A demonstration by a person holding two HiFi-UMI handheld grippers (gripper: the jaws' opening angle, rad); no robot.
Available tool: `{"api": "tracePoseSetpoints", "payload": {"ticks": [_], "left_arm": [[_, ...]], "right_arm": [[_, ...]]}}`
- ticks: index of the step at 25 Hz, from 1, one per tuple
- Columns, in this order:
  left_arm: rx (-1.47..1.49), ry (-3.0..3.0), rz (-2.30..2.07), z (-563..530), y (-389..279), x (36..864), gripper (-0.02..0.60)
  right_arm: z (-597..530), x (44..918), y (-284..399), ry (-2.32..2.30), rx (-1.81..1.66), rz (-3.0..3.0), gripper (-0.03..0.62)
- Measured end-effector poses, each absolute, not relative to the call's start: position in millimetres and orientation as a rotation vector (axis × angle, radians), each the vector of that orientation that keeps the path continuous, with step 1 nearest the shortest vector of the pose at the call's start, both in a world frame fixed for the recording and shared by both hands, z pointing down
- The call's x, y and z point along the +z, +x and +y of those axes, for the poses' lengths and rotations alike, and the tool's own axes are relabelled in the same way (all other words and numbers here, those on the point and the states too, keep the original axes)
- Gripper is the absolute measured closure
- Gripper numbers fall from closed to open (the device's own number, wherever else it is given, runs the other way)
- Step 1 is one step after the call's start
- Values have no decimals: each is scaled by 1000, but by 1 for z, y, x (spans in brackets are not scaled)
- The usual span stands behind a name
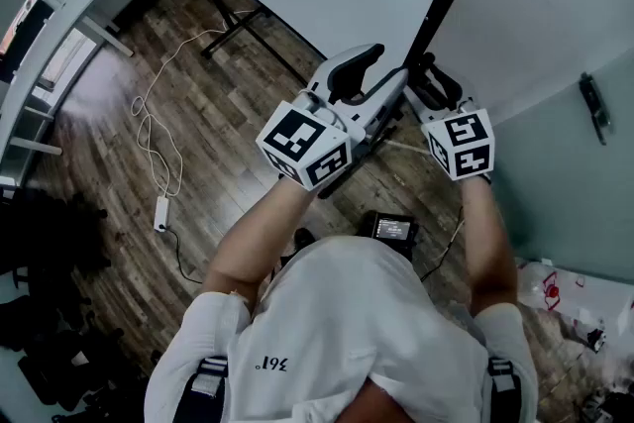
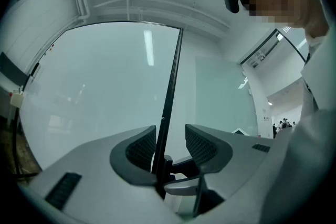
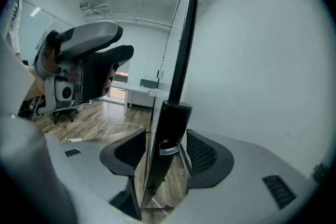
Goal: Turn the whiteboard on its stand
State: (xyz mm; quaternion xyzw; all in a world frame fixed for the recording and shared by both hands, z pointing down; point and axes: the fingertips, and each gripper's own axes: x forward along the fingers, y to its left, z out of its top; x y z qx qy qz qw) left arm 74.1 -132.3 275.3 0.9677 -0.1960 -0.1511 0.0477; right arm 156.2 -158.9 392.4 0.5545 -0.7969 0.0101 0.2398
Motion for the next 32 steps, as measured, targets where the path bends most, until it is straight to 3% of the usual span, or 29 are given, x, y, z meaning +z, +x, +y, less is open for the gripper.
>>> {"api": "tracePoseSetpoints", "payload": {"ticks": [15, 20, 32], "left_arm": [[-382, 2916, -535, -103, 41, 308, 428], [-339, 2908, -521, -83, 24, 321, 469], [-250, 2827, -484, -47, -17, 359, 514]], "right_arm": [[-97, 388, 154, 1719, 53, -2129, 358], [-67, 377, 140, 1765, 30, -2165, 461], [-18, 393, 111, 1797, 133, -2188, 545]]}}
